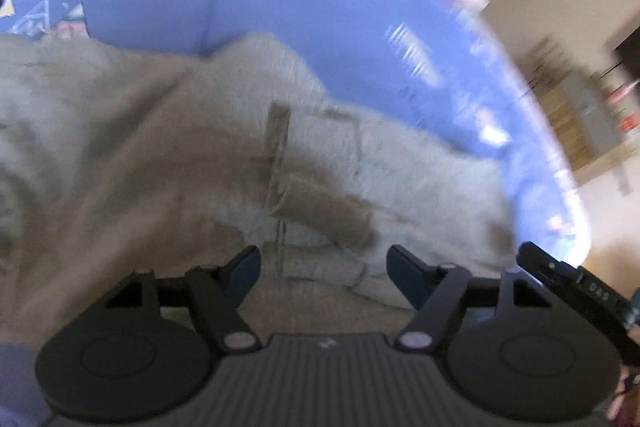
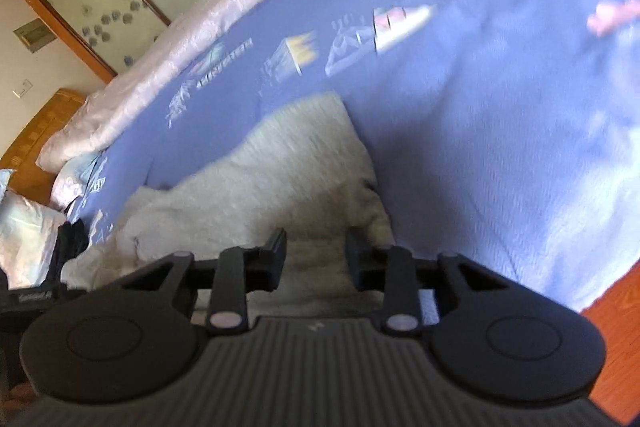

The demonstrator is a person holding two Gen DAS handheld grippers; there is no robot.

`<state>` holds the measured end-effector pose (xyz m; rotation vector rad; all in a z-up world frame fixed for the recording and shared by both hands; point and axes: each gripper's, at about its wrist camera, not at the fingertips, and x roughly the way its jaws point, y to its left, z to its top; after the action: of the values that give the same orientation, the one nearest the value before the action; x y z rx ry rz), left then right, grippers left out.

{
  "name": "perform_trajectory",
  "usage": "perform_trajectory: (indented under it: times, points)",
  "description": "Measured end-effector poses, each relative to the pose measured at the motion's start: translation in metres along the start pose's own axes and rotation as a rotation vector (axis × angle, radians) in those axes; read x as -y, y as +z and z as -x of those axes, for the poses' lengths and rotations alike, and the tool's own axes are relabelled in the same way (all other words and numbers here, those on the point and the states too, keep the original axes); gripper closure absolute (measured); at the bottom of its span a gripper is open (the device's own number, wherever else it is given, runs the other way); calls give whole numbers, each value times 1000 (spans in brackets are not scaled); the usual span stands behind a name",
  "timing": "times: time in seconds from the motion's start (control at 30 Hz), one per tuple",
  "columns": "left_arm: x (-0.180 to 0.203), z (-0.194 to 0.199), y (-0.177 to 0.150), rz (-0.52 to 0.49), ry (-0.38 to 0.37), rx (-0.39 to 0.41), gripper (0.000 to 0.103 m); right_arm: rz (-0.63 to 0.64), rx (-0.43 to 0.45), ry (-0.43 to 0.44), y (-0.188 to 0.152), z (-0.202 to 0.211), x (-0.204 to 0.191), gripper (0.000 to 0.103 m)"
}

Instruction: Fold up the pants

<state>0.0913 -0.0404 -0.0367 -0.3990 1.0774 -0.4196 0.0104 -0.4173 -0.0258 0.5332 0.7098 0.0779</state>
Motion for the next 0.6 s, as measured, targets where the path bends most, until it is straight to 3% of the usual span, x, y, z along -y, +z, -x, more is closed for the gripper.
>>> perform_trajectory:
  times: [0.1,0.27,0.3,0.37,0.47,0.6]
  points:
    - [-30,58,-14,44,-56,143,17,194,90,66,-2,15,-39,55]
    - [-119,134,-39,321,5,342,9,397,68,131,-25,0,-100,56]
    - [-137,141,-44,385,14,358,9,420,44,149,-30,-6,-112,56]
    - [-169,148,-50,511,2,371,9,467,1,170,-37,-21,-133,68]
    - [-198,141,-55,623,-52,377,8,558,-33,193,-45,-42,-168,72]
    - [-201,110,-46,612,-70,316,7,533,-129,190,-49,-78,-184,72]
